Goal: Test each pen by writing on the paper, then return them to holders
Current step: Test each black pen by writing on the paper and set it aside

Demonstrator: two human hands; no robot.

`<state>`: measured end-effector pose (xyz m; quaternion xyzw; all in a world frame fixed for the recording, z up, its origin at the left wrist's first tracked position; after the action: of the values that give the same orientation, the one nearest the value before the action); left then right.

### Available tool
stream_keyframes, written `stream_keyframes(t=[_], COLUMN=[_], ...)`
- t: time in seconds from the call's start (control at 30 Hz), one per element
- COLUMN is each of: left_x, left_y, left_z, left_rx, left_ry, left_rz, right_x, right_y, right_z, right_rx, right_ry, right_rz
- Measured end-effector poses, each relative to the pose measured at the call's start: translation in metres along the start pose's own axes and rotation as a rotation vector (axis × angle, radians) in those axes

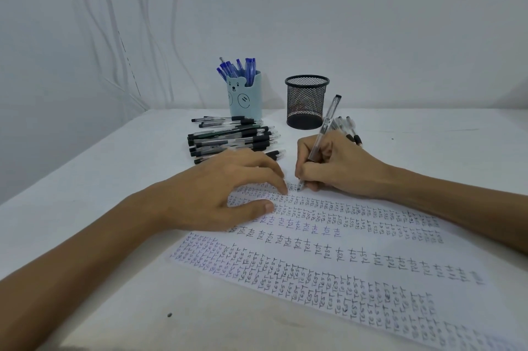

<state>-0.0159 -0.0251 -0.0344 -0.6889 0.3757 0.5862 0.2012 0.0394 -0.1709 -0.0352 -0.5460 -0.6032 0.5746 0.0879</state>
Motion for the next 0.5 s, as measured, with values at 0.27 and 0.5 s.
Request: stream_keyframes(t=[0.27,0.5], left_x=[-0.0013,-0.0012], left_y=[0.0011,0.0010], left_z=[0.0006,0.0005], left_rx=[-0.003,-0.009], left_ry=[0.010,0.005], left_rz=[0.018,0.015], right_x=[-0.0004,-0.0008], right_y=[0.0007,0.0026], right_z=[-0.0012,-0.0007], right_rx=[0.007,0.050], right_ry=[0.009,0.012], right_rz=[0.028,0.023])
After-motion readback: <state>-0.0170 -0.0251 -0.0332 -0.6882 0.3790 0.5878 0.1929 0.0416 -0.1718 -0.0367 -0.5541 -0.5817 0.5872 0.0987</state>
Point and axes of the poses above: each hand's wrist, its own z-axis away from the middle knuckle, its own x-axis out of the palm, y = z × x, the point moved 8 cm from there along -z, towards the middle knuckle, and after that the axes turned 4 degrees about -x, right-handed, at the moved point
